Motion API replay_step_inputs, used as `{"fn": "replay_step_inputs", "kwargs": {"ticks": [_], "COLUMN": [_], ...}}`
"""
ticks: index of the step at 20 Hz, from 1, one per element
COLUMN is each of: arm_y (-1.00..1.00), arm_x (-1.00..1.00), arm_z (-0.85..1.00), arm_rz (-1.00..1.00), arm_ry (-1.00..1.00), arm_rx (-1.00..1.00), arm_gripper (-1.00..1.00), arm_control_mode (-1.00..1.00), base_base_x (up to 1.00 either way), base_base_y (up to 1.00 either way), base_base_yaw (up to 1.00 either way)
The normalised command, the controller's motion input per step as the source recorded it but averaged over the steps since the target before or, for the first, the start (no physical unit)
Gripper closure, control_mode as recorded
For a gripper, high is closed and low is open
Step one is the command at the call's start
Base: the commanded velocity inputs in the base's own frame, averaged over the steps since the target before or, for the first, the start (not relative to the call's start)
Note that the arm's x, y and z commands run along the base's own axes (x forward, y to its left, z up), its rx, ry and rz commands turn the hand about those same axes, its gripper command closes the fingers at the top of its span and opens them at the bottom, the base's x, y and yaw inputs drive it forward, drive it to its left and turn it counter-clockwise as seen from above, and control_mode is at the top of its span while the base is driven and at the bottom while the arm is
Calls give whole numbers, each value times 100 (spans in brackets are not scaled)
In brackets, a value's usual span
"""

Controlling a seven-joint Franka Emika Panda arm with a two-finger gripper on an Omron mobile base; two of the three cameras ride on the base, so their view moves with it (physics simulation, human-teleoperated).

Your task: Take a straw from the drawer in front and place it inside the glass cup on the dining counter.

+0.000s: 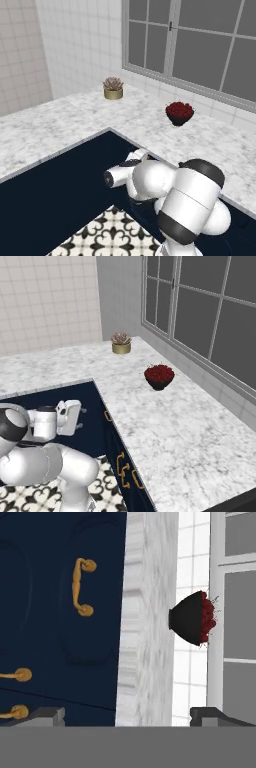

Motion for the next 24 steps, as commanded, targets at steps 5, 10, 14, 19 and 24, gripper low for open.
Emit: {"fn": "replay_step_inputs", "kwargs": {"ticks": [5, 10, 14, 19, 24], "arm_y": [-17, -12, -2, 0, -5], "arm_x": [43, 35, 32, 27, 30], "arm_z": [-15, -40, -38, -34, -19], "arm_rz": [0, 0, 0, 0, 0], "arm_ry": [-2, 0, -1, -2, -5], "arm_rx": [-7, -8, -9, -11, -9], "arm_gripper": [-100, -100, -100, -100, -100], "arm_control_mode": [-100, -100, -100, -100, -100], "base_base_x": [0, 0, 0, 0, 0], "base_base_y": [0, 0, 0, 0, 0], "base_base_yaw": [0, 0, 0, 0, 0]}}
